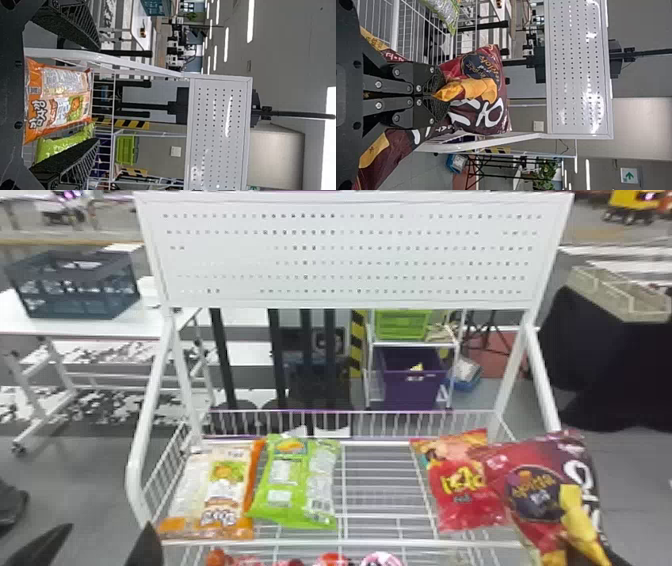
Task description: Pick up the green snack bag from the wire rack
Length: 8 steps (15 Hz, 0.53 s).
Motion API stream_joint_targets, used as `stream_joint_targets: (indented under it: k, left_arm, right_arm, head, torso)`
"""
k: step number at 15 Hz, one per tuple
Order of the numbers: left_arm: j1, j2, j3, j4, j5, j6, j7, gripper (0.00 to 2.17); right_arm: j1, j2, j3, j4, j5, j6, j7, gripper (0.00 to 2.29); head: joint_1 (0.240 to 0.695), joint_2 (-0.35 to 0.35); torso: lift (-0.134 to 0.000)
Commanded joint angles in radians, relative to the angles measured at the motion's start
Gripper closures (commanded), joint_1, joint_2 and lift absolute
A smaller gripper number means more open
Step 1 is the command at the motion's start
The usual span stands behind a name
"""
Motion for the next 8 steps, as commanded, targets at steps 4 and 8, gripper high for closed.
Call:
stream_joint_targets:
  k: [4, 8]
  left_arm:
    - [0.001, 0.0, 0.0, 0.0, 0.0, 0.0, 0.0, 0.08]
    - [0.001, 0.0, 0.0, 0.0, -0.001, 0.0, 0.0, 0.08]
  right_arm:
    - [0.002, -0.002, -0.002, -0.001, 0.0, -0.006, 0.0, 2.18]
    - [0.002, -0.002, -0.002, -0.001, 0.0, -0.01, 0.0, 2.18]
  head:
    - [0.499, 0.0]
    - [0.499, 0.0]
  torso:
    - [0.0]
    - [0.0]
